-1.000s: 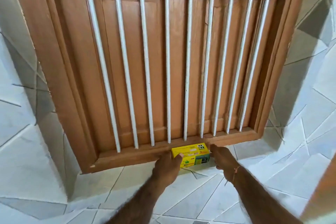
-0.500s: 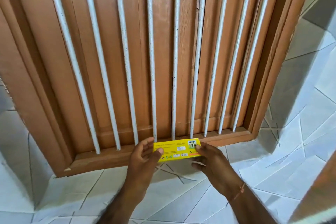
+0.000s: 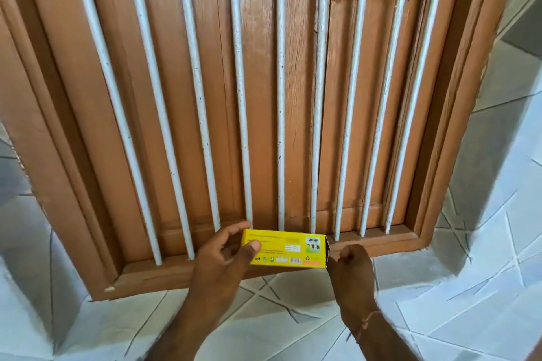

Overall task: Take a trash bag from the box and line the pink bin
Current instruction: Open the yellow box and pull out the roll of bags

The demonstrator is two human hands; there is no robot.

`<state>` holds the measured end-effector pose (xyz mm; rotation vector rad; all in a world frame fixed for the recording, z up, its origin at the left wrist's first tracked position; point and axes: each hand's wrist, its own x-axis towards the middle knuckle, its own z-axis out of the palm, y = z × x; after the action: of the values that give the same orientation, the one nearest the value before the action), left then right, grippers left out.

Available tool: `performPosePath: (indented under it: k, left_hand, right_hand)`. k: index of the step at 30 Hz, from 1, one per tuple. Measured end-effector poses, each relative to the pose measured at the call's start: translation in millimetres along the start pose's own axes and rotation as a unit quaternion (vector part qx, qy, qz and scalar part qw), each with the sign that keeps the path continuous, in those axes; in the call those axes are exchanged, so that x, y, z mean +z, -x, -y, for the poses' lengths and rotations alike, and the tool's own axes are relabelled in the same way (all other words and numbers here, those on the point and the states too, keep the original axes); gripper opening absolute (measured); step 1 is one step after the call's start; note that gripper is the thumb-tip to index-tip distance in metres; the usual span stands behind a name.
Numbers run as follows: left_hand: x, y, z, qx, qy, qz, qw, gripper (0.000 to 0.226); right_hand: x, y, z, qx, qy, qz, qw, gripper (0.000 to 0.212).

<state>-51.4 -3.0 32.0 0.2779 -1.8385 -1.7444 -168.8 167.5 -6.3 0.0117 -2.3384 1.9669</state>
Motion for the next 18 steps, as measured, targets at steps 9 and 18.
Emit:
performPosePath:
  k: [9, 18]
  left_hand:
    - [0, -6, -21, 0.041, -0.055, 0.019, 0.997, 0.03]
    - [-3, -3, -22, 0.026, -0.04, 0.031, 0.998, 0.03]
  right_hand:
    - [-16, 20, 28, 0.106, -0.276, 0.216, 0.931, 0.017]
    - [-17, 24, 27, 0.118, -0.285, 0.19, 0.932, 0.019]
